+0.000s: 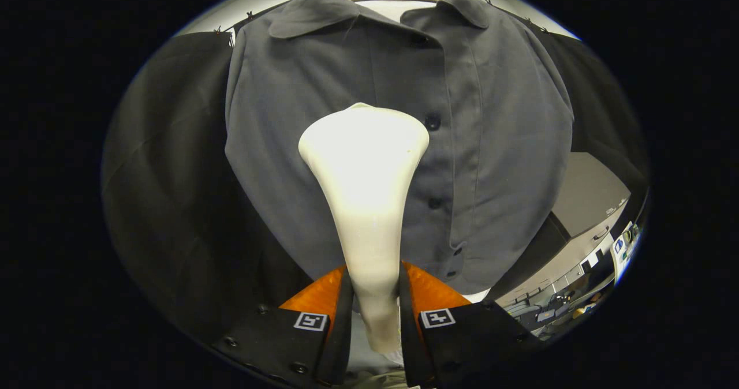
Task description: Iron the clothes twice with a garment steamer, once on the left side and once on the right side.
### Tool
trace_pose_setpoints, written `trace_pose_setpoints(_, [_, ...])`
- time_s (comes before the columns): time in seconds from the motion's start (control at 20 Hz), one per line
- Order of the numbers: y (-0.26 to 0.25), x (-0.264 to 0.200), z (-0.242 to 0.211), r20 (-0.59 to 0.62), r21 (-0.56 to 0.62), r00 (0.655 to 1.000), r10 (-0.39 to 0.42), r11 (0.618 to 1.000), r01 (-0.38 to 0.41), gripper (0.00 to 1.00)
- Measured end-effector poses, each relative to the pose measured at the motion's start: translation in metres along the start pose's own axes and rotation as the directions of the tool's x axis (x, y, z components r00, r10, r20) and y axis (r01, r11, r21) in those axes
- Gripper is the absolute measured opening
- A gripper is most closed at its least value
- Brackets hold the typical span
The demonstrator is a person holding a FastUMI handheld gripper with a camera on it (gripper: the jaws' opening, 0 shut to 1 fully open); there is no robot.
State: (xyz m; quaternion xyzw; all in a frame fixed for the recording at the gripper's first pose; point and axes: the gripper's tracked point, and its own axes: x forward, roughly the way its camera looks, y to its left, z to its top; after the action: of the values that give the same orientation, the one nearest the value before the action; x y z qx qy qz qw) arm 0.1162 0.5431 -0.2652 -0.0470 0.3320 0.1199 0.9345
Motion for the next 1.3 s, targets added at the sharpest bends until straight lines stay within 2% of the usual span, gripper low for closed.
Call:
trace_pose_setpoints(0.6, [-0.008, 0.036, -0.087, -0.157, 0.001, 0.987, -0.017, 1.0, 0.017, 0.45])
trace_pose_setpoints(1.3, [-0.028, 0.062, -0.172, -0.303, 0.008, 0.952, -0.045, 0.999, 0.05, 0.45])
